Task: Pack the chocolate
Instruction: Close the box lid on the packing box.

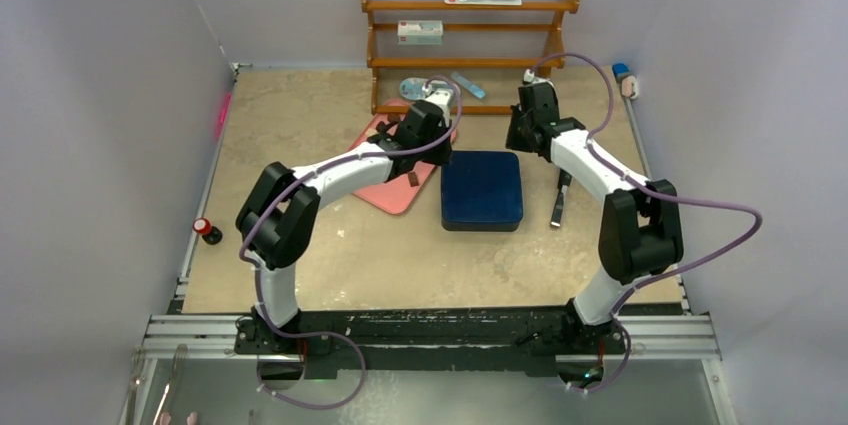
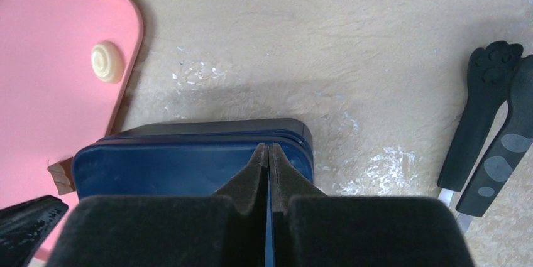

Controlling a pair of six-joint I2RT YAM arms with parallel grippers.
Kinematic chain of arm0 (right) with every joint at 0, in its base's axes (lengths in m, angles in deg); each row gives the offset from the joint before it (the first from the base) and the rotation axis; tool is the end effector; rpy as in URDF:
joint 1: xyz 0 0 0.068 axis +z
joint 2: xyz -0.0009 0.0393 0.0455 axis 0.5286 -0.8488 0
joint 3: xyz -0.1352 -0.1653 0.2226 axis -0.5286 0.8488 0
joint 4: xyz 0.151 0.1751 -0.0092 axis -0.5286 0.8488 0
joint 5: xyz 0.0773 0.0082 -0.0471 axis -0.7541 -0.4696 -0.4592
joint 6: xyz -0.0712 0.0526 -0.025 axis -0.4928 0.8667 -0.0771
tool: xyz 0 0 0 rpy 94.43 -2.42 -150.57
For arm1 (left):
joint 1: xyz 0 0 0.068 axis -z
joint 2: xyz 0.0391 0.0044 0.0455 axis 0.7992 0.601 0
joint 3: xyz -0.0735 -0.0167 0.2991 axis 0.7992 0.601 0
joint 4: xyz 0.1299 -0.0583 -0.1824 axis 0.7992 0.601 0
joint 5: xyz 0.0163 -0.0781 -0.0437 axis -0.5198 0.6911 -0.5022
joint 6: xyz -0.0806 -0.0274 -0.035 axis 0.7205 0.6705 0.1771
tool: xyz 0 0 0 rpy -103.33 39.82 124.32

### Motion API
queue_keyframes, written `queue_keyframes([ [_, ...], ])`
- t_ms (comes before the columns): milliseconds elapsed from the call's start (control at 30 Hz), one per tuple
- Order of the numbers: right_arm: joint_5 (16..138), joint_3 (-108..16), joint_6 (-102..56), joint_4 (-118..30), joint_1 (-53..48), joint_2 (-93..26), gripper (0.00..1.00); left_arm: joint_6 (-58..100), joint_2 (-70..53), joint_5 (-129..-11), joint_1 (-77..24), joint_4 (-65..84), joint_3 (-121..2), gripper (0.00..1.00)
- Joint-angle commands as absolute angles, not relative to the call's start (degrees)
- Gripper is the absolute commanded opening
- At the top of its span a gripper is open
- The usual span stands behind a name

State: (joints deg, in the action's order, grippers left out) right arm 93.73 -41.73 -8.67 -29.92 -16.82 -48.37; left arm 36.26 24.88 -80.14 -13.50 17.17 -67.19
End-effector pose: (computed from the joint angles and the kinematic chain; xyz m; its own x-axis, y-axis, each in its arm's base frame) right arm 0.3804 0.0895 0.2791 -0.6234 0.2018 -0.7554 0.0868 0.9780 0.1896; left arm 0.3577 -0.2918 0.2576 -0.6664 -0.0250 -0.7452 0.3559 0.8675 -0.3474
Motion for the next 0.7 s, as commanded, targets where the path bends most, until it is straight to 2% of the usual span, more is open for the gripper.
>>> queue_keyframes([
  [0, 96.16, -45.00, -10.68, -28.39, -15.36, -47.96, 0.00, 32.55, 24.61, -84.54, -12.06, 18.75, -70.99, 0.00],
  [667, 101.42, -43.59, -11.62, -23.69, -11.17, -46.97, 0.00, 32.41, 26.23, -87.67, -11.26, 23.53, -73.48, 0.00],
])
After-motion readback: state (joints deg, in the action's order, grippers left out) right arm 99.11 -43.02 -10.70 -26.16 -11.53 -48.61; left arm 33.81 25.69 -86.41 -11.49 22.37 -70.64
